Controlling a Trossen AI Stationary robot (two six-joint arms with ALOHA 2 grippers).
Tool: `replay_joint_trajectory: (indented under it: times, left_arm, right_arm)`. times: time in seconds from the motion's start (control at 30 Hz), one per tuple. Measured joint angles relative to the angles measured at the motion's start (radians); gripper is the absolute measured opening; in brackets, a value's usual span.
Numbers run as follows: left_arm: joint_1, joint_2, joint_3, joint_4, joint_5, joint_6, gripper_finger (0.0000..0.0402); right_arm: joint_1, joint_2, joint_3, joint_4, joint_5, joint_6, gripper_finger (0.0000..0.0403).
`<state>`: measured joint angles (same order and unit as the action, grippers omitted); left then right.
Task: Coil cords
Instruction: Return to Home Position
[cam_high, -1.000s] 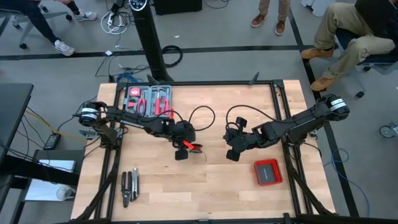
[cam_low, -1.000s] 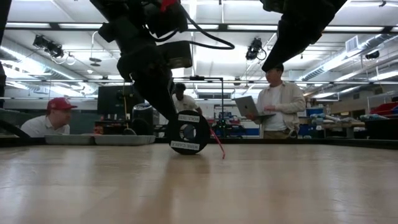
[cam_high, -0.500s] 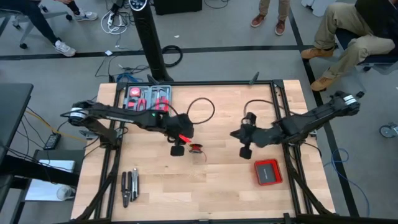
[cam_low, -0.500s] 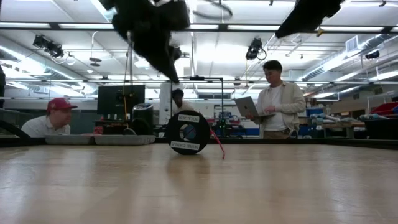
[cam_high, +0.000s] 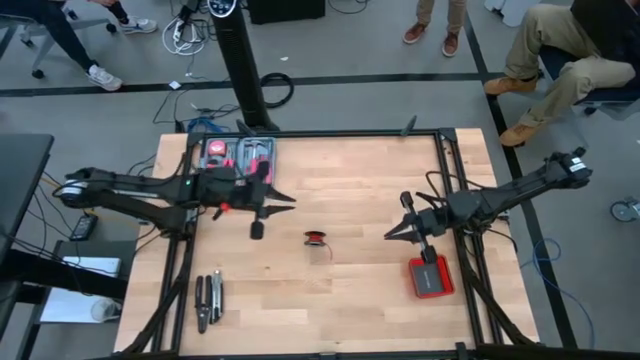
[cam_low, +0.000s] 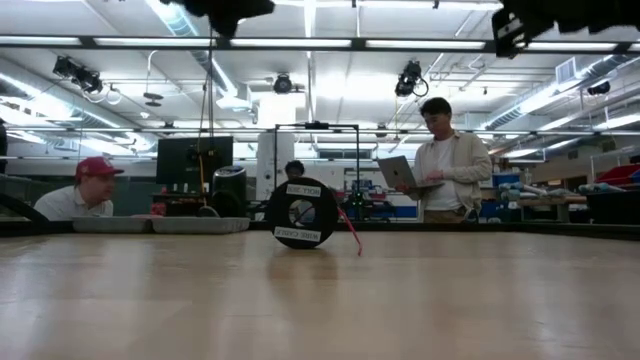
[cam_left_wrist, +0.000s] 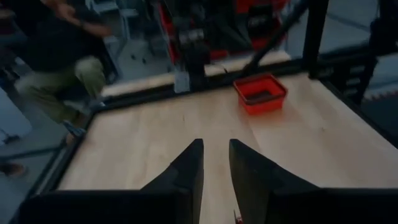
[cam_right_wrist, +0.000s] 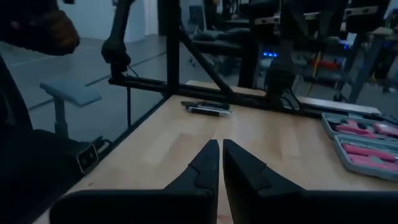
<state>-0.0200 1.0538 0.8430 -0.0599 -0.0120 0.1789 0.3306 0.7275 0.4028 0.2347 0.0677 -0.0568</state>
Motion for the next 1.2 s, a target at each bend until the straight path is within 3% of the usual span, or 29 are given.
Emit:
replay_joint_trajectory:
  times: [0.2, 0.37, 0.47, 0.67, 0.9, 1.1, 1.2]
  left_arm:
    - [0.0, -0.161, -0.251, 0.216, -0.014, -0.047, 0.008]
    - [0.0, -0.245, -0.378, 0.269, -0.016, -0.085, 0.008]
    - [0.0, -0.273, -0.431, 0.275, -0.021, -0.063, 0.008]
    - [0.0, -0.288, -0.505, 0.277, -0.092, -0.053, 0.008]
    - [0.001, -0.283, -0.505, 0.248, -0.343, -0.053, 0.008]
    - [0.001, -0.288, -0.505, 0.394, -0.544, -0.187, 0.008]
    - [0.001, -0.305, -0.504, 0.377, -0.571, -0.212, 0.008]
  right_arm:
    - [-0.014, -0.052, -0.171, 0.198, -0.044, -0.033, 0.002]
    - [-0.014, -0.069, -0.308, 0.376, -0.031, -0.003, 0.002]
    - [-0.015, -0.073, -0.376, 0.427, 0.022, 0.049, 0.0019]
    - [-0.016, -0.058, -0.387, 0.367, 0.269, 0.079, 0.0012]
    - [-0.016, -0.039, -0.388, 0.373, 0.295, 0.079, 0.0013]
    - [-0.016, -0.035, -0.388, 0.371, 0.296, 0.079, 0.0011]
    - [-0.016, -0.11, -0.393, 0.344, 0.296, 0.08, 0.0012]
